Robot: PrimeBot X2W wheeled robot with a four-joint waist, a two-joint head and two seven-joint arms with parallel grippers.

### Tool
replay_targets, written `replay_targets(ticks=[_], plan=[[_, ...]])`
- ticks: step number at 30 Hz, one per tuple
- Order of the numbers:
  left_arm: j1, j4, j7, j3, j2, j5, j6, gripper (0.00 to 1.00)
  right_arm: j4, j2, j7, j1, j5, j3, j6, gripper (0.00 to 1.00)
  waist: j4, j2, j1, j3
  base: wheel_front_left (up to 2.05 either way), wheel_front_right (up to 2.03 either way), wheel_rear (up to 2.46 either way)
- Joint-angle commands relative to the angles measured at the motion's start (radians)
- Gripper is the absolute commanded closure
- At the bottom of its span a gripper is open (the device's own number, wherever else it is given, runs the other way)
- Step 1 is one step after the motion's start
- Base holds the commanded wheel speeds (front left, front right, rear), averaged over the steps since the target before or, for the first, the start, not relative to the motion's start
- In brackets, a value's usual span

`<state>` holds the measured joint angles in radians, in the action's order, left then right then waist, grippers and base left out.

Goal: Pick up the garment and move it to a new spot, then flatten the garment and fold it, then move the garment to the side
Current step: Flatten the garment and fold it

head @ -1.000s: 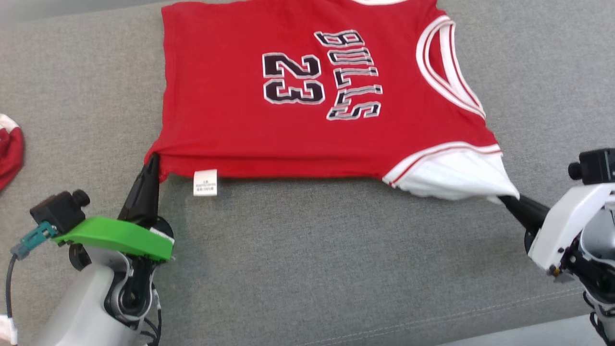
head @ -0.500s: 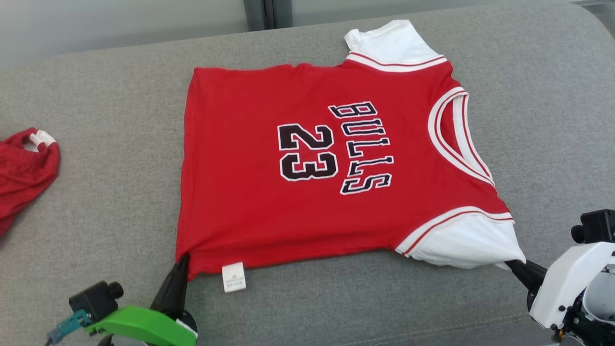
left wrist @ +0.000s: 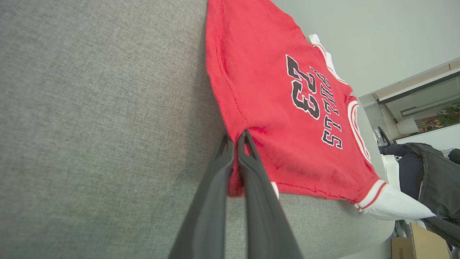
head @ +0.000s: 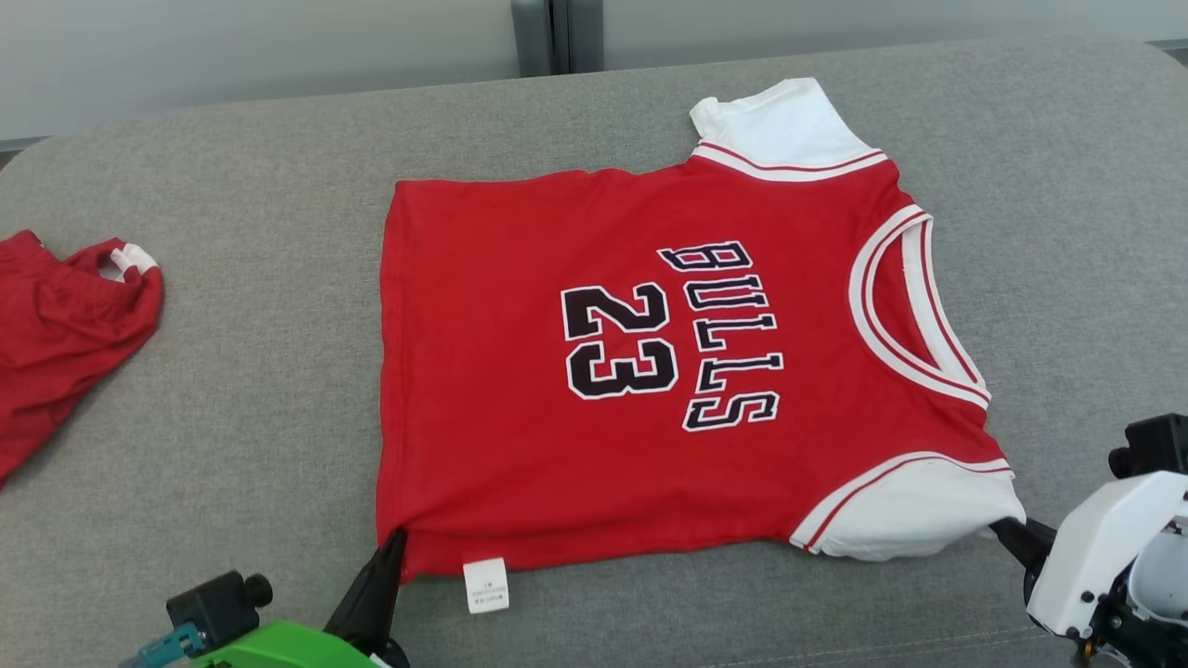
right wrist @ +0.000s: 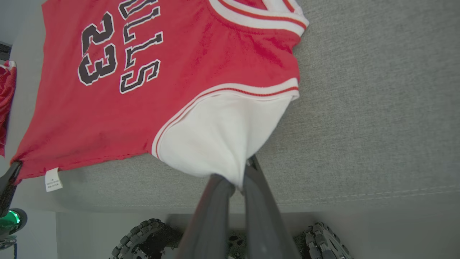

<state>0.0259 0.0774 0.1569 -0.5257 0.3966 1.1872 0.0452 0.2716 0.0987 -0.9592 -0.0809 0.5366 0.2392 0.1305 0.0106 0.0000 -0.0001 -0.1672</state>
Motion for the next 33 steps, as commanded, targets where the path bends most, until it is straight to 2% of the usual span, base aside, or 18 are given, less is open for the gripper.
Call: replay_targets(ticks=[1,11,17,24,33], plan=[[-0.034,-0.006,-0.006,0.001,-0.002,0.0,-0.002,1.0,-0.001,0.003,0.0,0.025,0.004,-0.004,0.0,1.0,-0.003,0.0,0.0001,-0.001,0.0,0.0,0.0],[-0.179,0.03,-0.067,0.003,-0.052,0.026,0.009,1.0,-0.099,0.057,-0.037,0.221,0.037,-0.045,0.0,1.0,0.006,0.0,0.0001,-0.018,0.0,0.0,0.0],[-0.289,0.073,-0.104,0.009,-0.077,0.027,0.035,1.0,-0.19,0.096,-0.053,0.355,0.056,-0.06,0.0,1.0,-0.004,0.0,0.0001,-0.041,0.0,0.0,0.0],[-0.384,0.123,-0.134,0.008,-0.101,0.017,0.069,1.0,-0.286,0.121,-0.007,0.479,0.076,-0.084,0.0,1.0,-0.017,0.0,0.0001,-0.077,0.0,0.0,0.0],[-0.496,0.229,-0.138,0.017,-0.144,0.008,0.115,1.0,-0.437,0.144,0.105,0.623,0.062,-0.12,0.0,1.0,-0.04,0.0,0.0001,-0.136,0.0,0.0,0.0]])
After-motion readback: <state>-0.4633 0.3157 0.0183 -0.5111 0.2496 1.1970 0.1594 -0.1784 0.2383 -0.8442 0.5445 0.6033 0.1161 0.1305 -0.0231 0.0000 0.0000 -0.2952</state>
